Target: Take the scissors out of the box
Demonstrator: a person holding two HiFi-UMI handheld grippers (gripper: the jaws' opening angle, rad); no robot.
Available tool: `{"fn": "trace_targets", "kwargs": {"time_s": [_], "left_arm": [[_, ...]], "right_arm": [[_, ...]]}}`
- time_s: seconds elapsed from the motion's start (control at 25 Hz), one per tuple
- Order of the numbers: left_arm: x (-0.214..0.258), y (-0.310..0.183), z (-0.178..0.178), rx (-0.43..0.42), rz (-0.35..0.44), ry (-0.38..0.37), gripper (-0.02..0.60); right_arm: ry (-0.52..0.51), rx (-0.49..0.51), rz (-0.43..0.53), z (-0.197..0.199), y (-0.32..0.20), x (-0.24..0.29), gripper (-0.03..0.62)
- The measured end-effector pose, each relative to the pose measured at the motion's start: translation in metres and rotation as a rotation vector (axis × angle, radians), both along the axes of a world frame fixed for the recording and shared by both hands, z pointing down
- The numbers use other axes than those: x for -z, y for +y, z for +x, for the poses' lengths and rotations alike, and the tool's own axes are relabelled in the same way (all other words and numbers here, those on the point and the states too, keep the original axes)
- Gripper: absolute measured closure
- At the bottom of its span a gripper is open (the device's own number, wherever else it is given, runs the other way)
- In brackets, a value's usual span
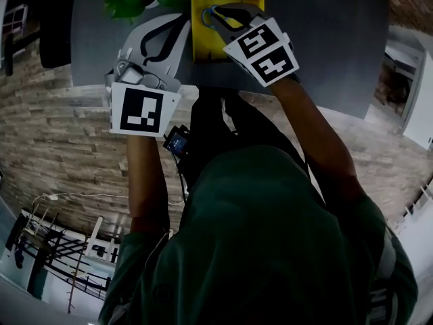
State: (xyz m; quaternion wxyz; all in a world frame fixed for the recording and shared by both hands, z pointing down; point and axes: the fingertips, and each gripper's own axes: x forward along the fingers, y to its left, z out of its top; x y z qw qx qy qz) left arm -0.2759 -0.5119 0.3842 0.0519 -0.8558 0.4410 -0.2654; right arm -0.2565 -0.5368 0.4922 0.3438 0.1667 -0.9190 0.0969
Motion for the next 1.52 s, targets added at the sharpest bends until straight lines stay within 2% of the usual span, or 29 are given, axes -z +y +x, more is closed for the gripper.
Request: {"fn": "trace_targets", "kwargs": {"time_s": [0.12, 0.68, 1.08, 1.52], "left_arm": [[-0.011, -0.001, -0.007, 0.002, -0.014, 0.013, 0.581], [-0.044, -0.007, -0.025, -0.019, -0.059, 0.068, 0.581], [-0.053, -0.009, -0.035, -0.018, -0.073, 0.097, 0.581], [-0.056, -0.003, -0.033, -0.030, -0.081, 0.110, 0.581]], "right_arm": [[0.035, -0.015, -0.031, -0.004, -0.004, -0.022, 0.522], [0.207, -0.077, -0.143, -0.008, -0.017, -0.101, 0.497], [0.306, -0.086, -0.184, -0.005, -0.015, -0.133, 0.496], [0.330, -0.097, -0.167, -0.002, -0.010, -0.142, 0.517]]}}
